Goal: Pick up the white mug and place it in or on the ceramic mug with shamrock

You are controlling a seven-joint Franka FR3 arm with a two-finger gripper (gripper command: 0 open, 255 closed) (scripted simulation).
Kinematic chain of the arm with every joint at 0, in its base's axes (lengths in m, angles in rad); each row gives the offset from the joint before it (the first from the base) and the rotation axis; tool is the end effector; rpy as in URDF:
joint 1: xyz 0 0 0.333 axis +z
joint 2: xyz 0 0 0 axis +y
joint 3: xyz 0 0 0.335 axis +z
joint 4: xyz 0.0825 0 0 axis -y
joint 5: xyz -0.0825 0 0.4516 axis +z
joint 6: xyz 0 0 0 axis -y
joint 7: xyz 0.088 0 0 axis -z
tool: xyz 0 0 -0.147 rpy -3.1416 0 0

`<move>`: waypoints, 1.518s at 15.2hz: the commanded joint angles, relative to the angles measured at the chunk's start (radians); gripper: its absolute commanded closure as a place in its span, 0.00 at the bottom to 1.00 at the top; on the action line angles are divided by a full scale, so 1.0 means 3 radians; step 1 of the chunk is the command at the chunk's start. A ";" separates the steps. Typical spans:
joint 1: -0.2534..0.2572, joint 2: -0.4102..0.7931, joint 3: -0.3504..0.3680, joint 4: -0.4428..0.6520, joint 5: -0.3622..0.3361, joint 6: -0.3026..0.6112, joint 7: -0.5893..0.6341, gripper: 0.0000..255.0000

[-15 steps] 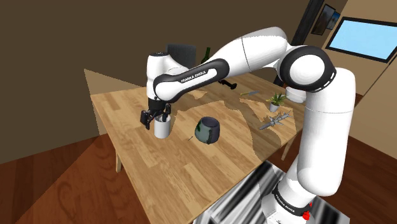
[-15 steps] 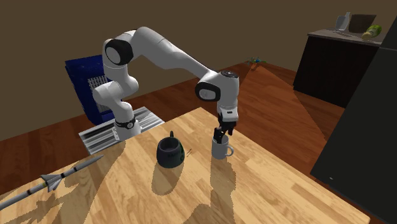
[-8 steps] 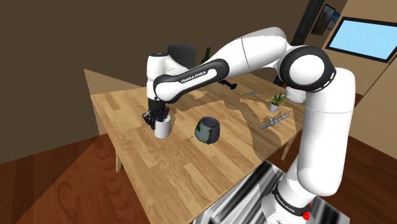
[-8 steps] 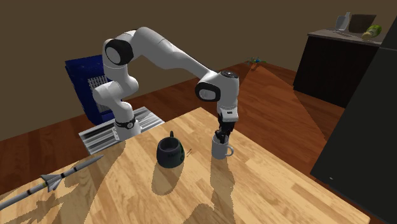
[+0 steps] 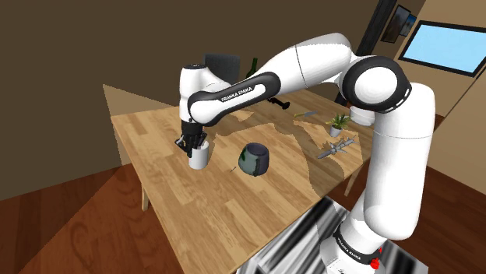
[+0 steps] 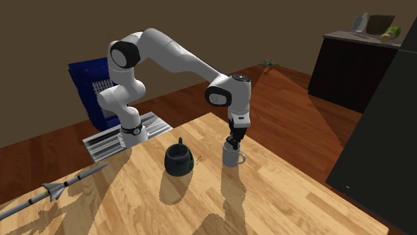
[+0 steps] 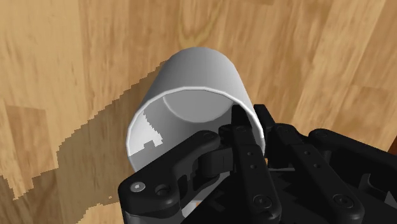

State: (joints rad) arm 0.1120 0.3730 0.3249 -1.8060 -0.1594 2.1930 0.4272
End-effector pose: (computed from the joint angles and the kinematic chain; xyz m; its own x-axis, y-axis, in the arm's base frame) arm 0.6501 0.2806 0.2912 0.9962 0.0774 0.0397 0.0775 -0.9970 -0.0004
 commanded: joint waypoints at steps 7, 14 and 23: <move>-0.0017 -0.0133 0.0026 0.0136 0.0063 -0.0263 -0.0043 1.00; -0.0025 -0.0238 0.0045 0.0312 0.0114 -0.0538 -0.0079 1.00; -0.0026 -0.0325 0.0061 0.0601 0.0157 -0.0908 -0.0113 1.00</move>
State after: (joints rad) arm 0.1037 0.2776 0.3425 -1.6352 -0.1133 1.9327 0.3934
